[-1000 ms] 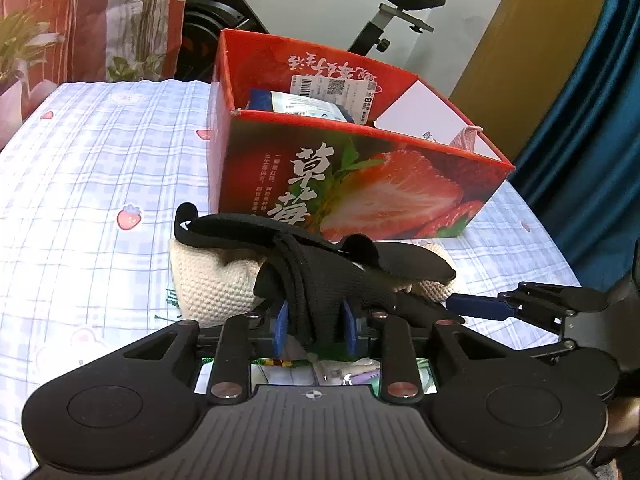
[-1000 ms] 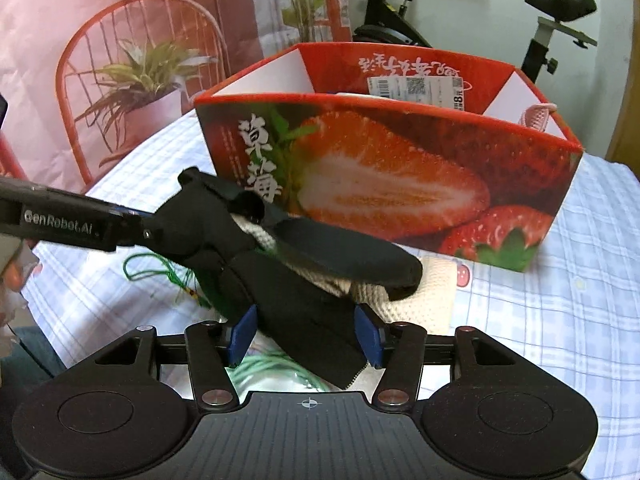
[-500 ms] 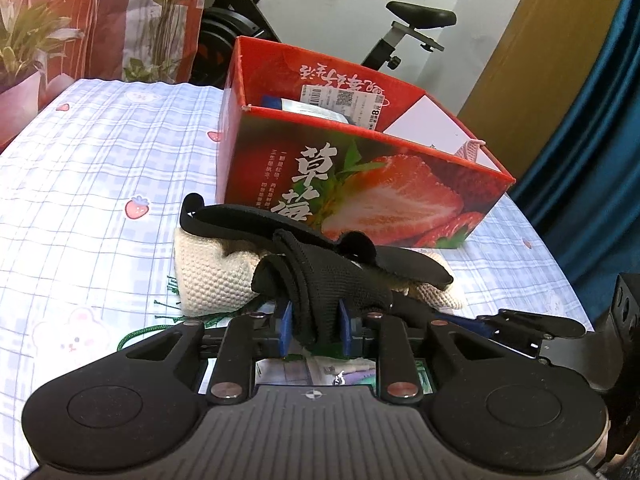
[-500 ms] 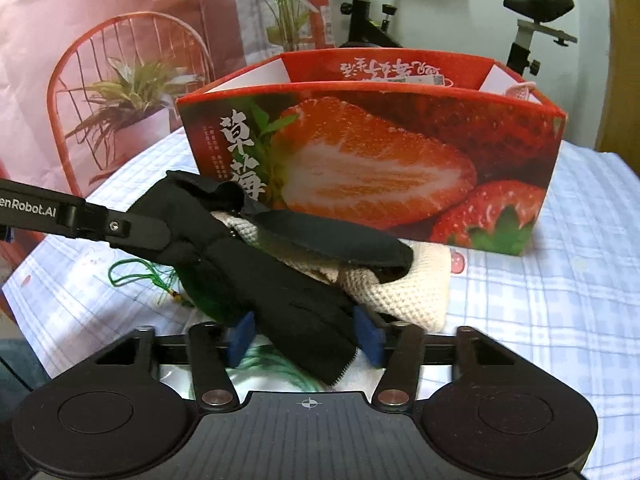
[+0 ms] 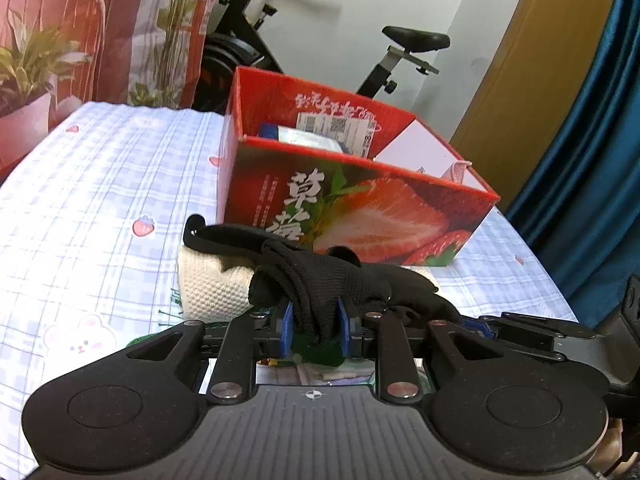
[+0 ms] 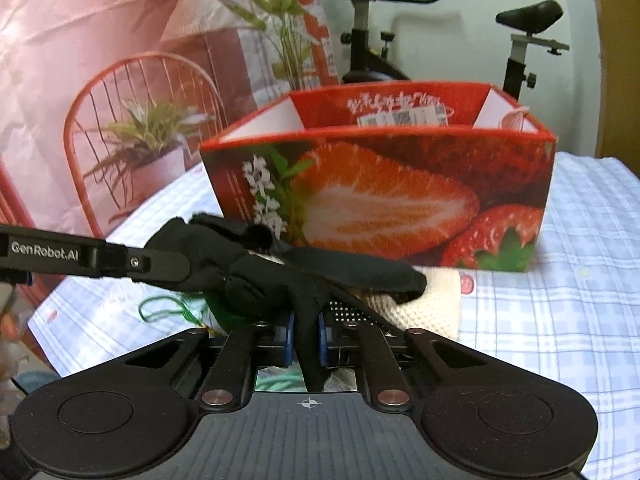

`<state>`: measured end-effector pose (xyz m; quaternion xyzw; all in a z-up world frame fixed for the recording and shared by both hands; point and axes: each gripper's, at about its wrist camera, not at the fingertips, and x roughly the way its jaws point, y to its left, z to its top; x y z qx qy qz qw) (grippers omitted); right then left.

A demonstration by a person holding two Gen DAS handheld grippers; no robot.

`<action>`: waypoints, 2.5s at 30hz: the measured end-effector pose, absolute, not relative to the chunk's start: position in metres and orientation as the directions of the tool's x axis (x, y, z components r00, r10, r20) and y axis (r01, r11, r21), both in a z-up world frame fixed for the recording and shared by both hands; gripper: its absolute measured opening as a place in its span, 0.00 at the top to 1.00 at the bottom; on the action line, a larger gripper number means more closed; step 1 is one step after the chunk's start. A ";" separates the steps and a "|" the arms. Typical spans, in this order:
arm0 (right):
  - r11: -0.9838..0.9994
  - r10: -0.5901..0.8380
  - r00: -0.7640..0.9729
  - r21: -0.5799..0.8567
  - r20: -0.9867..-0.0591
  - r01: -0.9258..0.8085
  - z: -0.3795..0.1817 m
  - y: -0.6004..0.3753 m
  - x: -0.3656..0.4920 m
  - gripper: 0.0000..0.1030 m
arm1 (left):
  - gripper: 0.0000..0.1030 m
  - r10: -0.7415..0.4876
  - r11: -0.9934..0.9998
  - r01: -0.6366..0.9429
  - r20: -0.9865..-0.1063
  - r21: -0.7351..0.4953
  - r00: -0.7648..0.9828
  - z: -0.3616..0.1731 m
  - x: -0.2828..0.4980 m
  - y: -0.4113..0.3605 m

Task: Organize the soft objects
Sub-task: 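Lift the black glove with both tools over the red box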

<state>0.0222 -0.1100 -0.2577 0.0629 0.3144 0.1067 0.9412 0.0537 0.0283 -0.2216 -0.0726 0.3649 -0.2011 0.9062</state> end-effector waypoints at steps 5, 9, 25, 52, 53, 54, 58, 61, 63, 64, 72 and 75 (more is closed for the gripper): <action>0.970 0.237 0.802 0.184 -0.549 -0.160 -0.243 -0.109 0.017 0.90 | 0.77 -0.420 0.908 0.319 -0.609 -0.273 0.673 -0.213 0.047 0.028; 0.971 0.228 0.818 0.180 -0.528 -0.155 -0.235 -0.109 0.012 0.90 | 0.77 -0.422 0.906 0.327 -0.594 -0.267 0.685 -0.208 0.043 0.028; 0.976 0.209 0.864 0.147 -0.457 -0.158 -0.200 -0.110 0.011 0.90 | 0.77 -0.436 0.900 0.363 -0.508 -0.242 0.743 -0.177 0.042 0.026; 0.986 0.167 0.911 0.078 -0.378 -0.148 -0.130 -0.144 0.099 0.90 | 0.77 -0.468 0.883 0.398 -0.454 -0.246 0.758 -0.124 0.129 -0.003; 0.987 0.162 0.909 0.070 -0.383 -0.147 -0.130 -0.146 0.107 0.90 | 0.76 -0.468 0.884 0.400 -0.465 -0.243 0.752 -0.124 0.135 -0.006; 0.987 0.159 0.907 0.064 -0.390 -0.146 -0.129 -0.148 0.115 0.90 | 0.76 -0.468 0.884 0.400 -0.477 -0.242 0.744 -0.125 0.143 -0.009; 0.990 0.142 0.890 0.059 -0.434 -0.129 -0.136 -0.158 0.149 0.90 | 0.76 -0.463 0.886 0.390 -0.537 -0.251 0.706 -0.135 0.174 -0.018; 0.991 0.137 0.864 0.066 -0.485 -0.120 -0.149 -0.163 0.171 0.90 | 0.76 -0.442 0.895 0.374 -0.588 -0.241 0.677 -0.146 0.193 -0.024; 0.991 0.132 0.847 0.066 -0.515 -0.115 -0.158 -0.165 0.182 0.90 | 0.76 -0.431 0.899 0.370 -0.616 -0.233 0.660 -0.152 0.202 -0.026; 0.991 0.131 0.838 0.068 -0.530 -0.112 -0.163 -0.165 0.187 0.90 | 0.76 -0.424 0.902 0.368 -0.629 -0.227 0.651 -0.155 0.207 -0.027; 0.993 0.117 0.783 0.094 -0.612 -0.074 -0.200 -0.168 0.210 0.89 | 0.73 -0.388 0.907 0.385 -0.689 -0.168 0.612 -0.176 0.219 -0.037; 0.992 0.111 0.759 0.113 -0.641 -0.049 -0.208 -0.169 0.213 0.82 | 0.49 -0.367 0.910 0.392 -0.701 -0.134 0.612 -0.179 0.218 -0.037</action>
